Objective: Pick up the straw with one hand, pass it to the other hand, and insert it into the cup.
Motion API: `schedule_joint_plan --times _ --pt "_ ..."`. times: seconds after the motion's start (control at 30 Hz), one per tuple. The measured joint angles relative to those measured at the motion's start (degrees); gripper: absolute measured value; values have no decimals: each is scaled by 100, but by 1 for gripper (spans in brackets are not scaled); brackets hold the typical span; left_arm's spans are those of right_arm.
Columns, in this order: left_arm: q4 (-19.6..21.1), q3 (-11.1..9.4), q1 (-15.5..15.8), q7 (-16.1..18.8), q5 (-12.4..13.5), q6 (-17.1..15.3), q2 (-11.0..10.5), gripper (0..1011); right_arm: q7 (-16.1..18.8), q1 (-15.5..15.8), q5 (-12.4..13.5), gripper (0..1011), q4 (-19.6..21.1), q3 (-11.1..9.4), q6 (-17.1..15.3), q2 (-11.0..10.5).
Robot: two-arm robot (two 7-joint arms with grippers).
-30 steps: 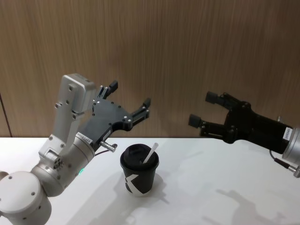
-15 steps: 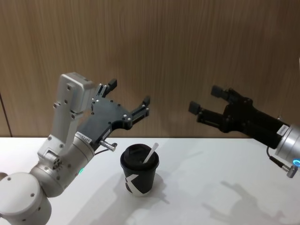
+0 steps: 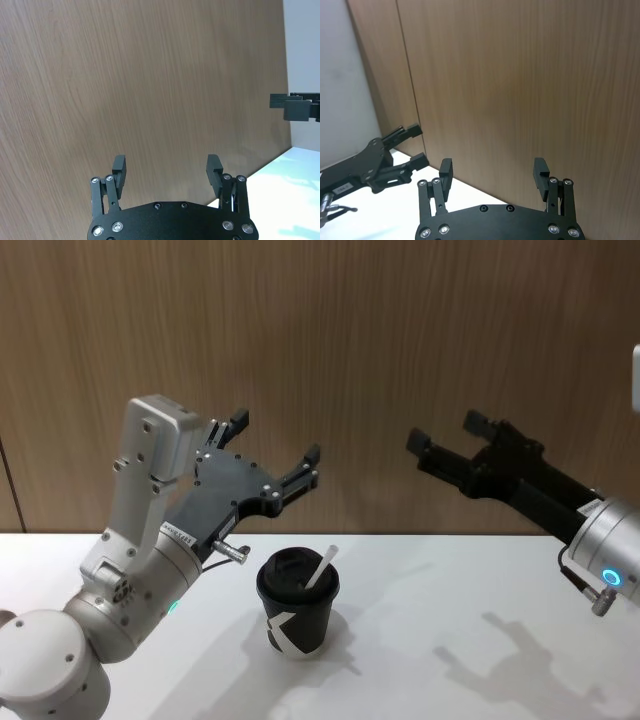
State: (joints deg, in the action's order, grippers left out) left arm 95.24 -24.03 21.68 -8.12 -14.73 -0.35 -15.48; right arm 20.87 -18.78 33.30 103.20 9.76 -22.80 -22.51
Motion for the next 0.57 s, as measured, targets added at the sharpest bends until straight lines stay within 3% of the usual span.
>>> schedule_joint_plan --times 0.57 --pt "15 15 -15 -1 12 -20 15 1003 -394 31 -10 1001 79 -14 -103 175"
